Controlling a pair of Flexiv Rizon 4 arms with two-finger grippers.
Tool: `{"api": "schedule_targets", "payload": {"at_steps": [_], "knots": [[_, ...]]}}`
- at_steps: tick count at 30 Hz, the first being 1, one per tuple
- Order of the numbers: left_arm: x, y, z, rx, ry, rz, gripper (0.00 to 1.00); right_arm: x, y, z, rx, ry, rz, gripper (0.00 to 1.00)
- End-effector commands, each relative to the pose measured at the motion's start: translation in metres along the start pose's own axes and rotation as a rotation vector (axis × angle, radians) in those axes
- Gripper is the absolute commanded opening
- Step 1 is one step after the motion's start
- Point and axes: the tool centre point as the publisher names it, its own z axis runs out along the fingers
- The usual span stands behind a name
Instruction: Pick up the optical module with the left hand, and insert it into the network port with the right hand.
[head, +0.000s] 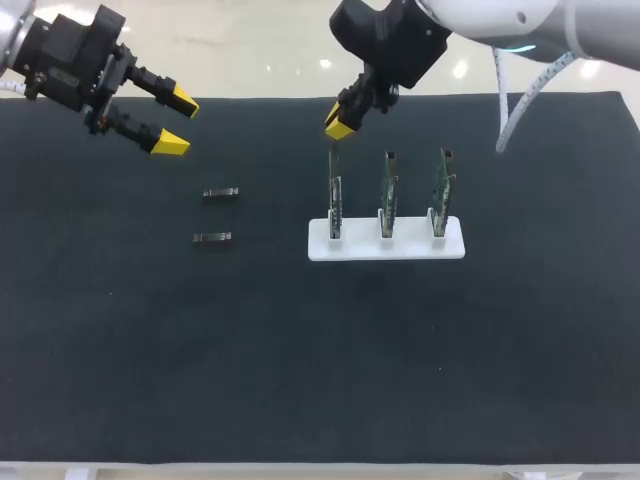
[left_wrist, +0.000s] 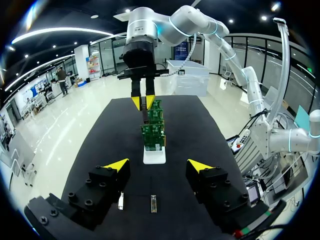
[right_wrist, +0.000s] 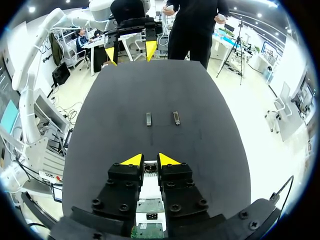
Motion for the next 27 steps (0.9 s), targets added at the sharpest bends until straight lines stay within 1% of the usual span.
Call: {"api": "schedule_targets", "payload": {"at_steps": [1,4,5,6,16,19,27], "knots": [[0.0,0.0,0.0,0.0,0.003,-0.001,1.0,0.002,0.002,0.001,0.005,-0.004,-0.001,0.0],[0.0,0.0,0.0,0.0,0.003,-0.001,1.0,0.0,0.001,-0.001,0.004,-0.013,0.01,0.0],[0.0,0.0,0.0,0.0,0.003,-0.001,1.0,-0.001,0.001,-0.002,-0.004,-0.012,0.015,0.37],[0.0,0.0,0.0,0.0,0.003,-0.001,1.0,-0.002,0.001,-0.004,-0.007,-0.012,0.022,1.0],[0.0,0.0,0.0,0.0,0.003,-0.001,1.0,-0.008,0.003,-0.019,-0.007,0.027,0.041,1.0],[0.0,0.0,0.0,0.0,0.003,-0.001,1.0,-0.008,0.003,-0.019,-0.006,0.031,0.044,0.0],[0.0,0.0,0.0,0.0,0.003,-0.001,1.0,-0.004,0.004,-0.013,0.001,0.023,0.045,0.0]]}}
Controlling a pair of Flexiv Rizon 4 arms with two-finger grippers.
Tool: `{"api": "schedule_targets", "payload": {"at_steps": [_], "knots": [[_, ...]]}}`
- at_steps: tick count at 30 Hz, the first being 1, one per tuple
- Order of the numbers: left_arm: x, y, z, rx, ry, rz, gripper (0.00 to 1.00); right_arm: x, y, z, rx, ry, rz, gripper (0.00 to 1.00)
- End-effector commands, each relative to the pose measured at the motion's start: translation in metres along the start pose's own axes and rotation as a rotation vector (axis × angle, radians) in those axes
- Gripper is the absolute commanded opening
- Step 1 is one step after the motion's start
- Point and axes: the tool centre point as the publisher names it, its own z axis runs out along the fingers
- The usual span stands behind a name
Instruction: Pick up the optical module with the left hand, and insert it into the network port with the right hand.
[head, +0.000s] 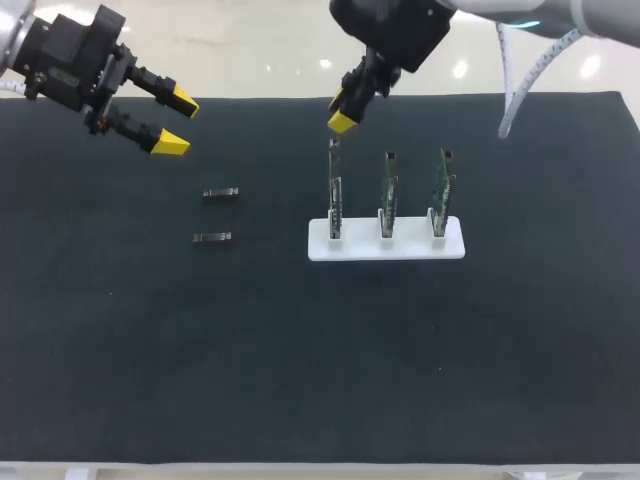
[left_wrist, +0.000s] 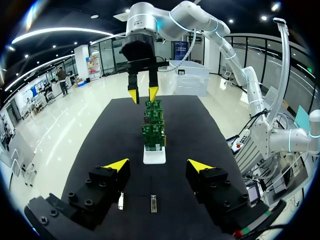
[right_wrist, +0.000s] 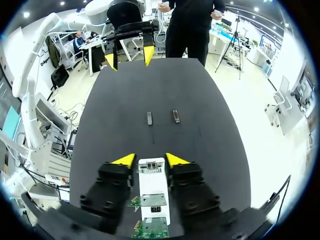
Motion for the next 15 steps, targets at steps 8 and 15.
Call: {"api": "schedule_targets", "payload": {"at_steps": [8,15], "knots": [[0.0,0.0,0.0,0.0,0.003,-0.001,1.0,0.005,0.003,0.014,0.013,-0.026,0.003,0.0],[0.0,0.0,0.0,0.0,0.003,-0.001,1.0,0.01,0.003,0.021,0.017,-0.04,0.001,0.0]]}}
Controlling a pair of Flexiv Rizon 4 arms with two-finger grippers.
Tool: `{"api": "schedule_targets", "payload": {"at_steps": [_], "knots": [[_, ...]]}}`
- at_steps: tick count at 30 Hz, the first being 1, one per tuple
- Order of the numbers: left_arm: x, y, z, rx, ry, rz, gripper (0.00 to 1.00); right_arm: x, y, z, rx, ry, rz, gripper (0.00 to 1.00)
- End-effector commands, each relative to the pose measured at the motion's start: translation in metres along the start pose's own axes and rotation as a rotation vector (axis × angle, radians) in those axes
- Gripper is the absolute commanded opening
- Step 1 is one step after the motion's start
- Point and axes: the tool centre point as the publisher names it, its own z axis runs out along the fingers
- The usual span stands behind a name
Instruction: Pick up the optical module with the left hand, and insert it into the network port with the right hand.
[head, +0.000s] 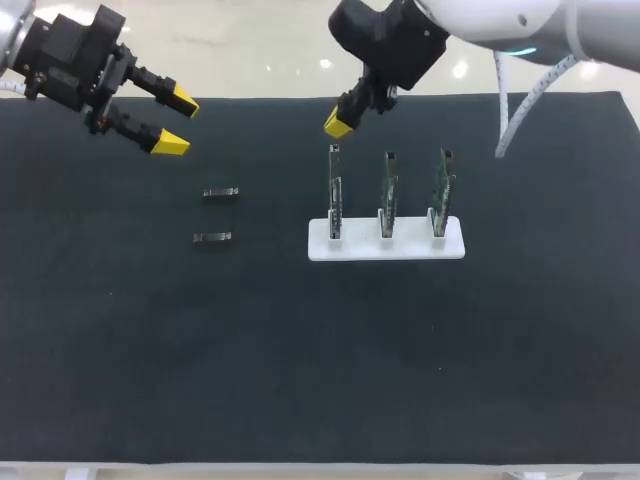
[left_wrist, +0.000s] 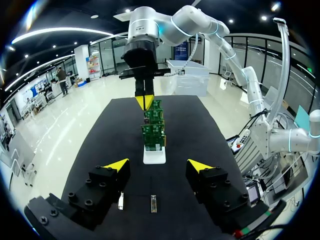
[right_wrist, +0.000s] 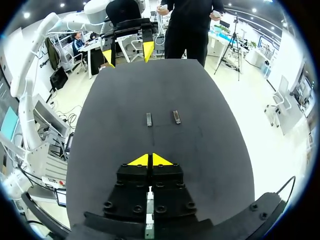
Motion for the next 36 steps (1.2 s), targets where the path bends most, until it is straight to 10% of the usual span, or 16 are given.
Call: {"api": "schedule_targets", "payload": {"at_steps": [1,36], "knots": [[0.0,0.0,0.0,0.0,0.003,-0.001,1.0,0.005,0.002,0.003,0.008,-0.011,-0.004,0.0],[0.0,0.0,0.0,0.0,0.003,-0.001,1.0,0.022,0.002,0.03,0.023,-0.052,-0.017,0.0]]}}
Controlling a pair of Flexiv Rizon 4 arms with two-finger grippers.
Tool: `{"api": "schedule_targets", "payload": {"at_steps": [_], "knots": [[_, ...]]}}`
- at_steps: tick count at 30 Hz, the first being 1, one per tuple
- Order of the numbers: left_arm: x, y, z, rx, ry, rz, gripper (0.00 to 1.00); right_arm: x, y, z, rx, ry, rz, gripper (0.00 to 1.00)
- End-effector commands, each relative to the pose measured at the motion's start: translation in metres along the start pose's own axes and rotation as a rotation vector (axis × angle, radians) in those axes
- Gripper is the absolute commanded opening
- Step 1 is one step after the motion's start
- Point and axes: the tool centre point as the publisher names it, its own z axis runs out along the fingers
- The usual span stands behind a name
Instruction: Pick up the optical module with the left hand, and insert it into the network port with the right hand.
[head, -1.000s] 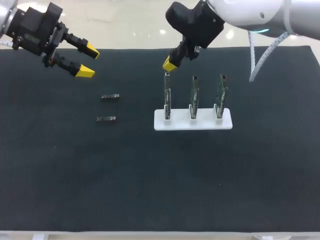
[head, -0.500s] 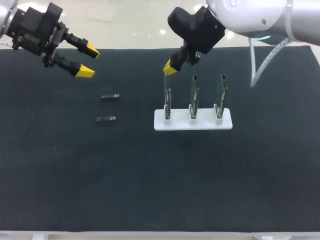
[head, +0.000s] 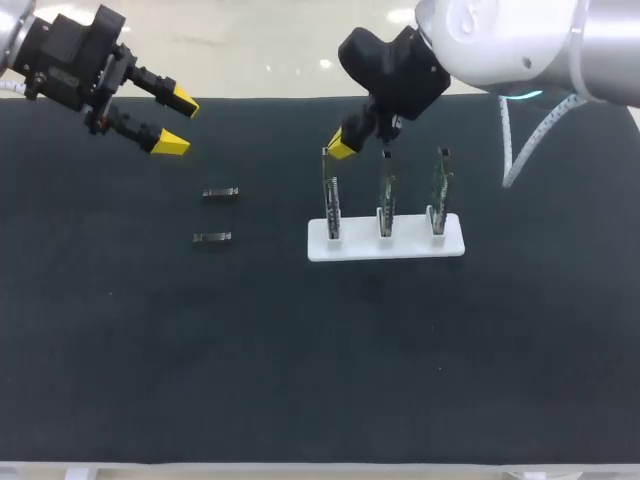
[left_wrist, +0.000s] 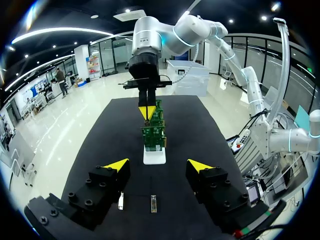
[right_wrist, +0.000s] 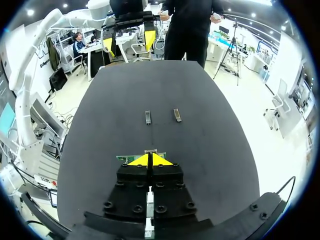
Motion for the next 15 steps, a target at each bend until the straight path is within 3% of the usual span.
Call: {"api": "schedule_targets", "payload": {"at_steps": [1,15], "knots": [[0.0,0.0,0.0,0.0,0.003,-0.001,1.0,0.001,0.002,0.005,0.007,0.001,0.0,0.0],[0.0,0.0,0.0,0.0,0.003,-0.001,1.0,-0.008,0.0,-0.006,0.0,0.032,-0.005,0.0]]}}
